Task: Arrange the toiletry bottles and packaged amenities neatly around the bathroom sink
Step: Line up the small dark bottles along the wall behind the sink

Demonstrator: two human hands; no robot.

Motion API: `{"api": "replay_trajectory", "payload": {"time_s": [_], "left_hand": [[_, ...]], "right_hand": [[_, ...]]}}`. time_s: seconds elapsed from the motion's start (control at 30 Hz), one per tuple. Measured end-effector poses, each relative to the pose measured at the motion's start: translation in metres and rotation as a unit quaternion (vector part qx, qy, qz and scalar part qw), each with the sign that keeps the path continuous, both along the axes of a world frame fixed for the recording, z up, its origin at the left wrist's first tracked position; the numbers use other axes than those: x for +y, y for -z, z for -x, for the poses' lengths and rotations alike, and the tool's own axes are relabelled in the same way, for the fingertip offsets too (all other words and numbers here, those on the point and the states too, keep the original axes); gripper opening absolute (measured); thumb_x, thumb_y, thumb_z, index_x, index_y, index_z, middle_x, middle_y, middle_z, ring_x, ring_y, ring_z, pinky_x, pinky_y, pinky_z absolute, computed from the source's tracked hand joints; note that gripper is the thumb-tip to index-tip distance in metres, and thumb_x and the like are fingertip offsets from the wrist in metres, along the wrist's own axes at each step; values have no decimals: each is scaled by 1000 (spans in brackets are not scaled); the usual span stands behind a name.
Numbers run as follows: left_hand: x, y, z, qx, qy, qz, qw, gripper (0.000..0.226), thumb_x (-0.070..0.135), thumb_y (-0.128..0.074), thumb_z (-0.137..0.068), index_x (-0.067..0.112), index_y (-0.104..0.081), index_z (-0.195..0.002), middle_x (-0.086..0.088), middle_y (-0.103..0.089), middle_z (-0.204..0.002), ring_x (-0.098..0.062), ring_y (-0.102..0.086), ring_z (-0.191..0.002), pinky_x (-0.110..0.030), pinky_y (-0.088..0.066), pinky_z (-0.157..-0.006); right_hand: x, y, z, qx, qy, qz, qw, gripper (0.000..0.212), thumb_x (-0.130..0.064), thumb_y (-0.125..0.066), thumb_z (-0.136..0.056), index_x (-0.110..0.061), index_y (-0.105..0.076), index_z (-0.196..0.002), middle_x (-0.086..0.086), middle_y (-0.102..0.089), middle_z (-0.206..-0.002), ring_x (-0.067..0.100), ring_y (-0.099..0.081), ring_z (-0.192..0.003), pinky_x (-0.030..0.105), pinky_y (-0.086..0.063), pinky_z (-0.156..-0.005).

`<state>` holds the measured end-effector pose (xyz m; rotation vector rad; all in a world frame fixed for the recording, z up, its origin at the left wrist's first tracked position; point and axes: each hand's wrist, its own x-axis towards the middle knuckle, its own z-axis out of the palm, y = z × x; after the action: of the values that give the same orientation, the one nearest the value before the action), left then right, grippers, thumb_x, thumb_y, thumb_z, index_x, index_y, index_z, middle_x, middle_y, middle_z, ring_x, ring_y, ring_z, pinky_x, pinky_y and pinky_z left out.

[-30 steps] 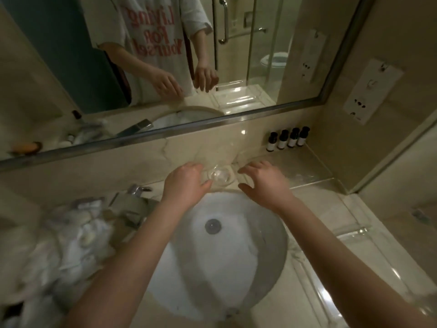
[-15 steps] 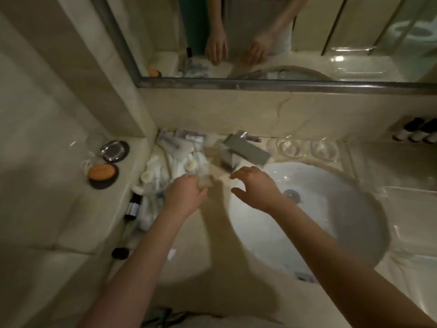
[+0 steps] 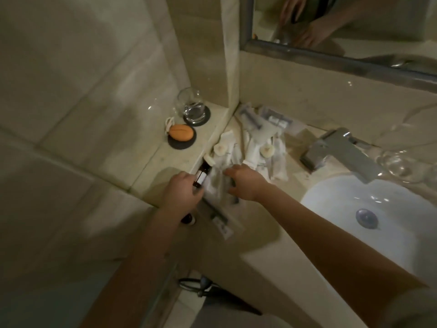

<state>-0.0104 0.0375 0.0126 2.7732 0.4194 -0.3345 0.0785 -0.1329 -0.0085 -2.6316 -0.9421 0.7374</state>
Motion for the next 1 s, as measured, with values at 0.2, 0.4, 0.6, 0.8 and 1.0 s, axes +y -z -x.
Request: {"api": "replay_trajectory", "payload": {"time_s": [0.2,0.4,0.6,0.8,1.0], "left_hand": [[7,-3,33,82,35,-27,996,49,49,-62,-81,12,-56,-113,-9,-52,-111,-27,-54,-102,-36,-44,-83],[-2,-2,47,121,56,-55,990,34,36,-61,-84,11,-54,-105,-10,-49,-116,-27,-53,-103,-39,-48,-84],[1,14,61,119,21,-16,993,6,14,-51,-91,8,-49,-90,-15,-55,-106,-29,-55,-91,-36,-44,-73],[0,22,64,84,-16,31,996,16,22,-51,-93,8,-49,-101,-15,-57,-105,-31,-55,-92,-37,-44,-73],[-3,18,64,60,-38,77,995,17,21,-54,-92,8,-46,-96,-15,-59,-102,-28,-56,-89,-35,-42,-70]], "right_hand": [[36,16,5,-81,-45,-19,995,51,-24,-54,-87,-20,-42,-137,7,-47,-136,29,-43,-119,41,-44,-90],[60,22,-7,-131,-159,31,978,50,-14,-47,-92,-24,-39,-140,1,-32,-151,27,-35,-131,41,-40,-96],[79,26,-9,-156,-170,74,970,50,-18,-54,-89,-22,-40,-137,7,-28,-148,30,-34,-128,42,-40,-96],[82,32,-11,-175,-188,84,963,48,-23,-54,-90,-23,-40,-135,7,-35,-142,29,-33,-127,40,-38,-96],[60,22,-9,-121,-98,-92,984,34,-26,-50,-92,-17,-49,-124,10,-58,-118,30,-48,-112,40,-40,-87]]}}
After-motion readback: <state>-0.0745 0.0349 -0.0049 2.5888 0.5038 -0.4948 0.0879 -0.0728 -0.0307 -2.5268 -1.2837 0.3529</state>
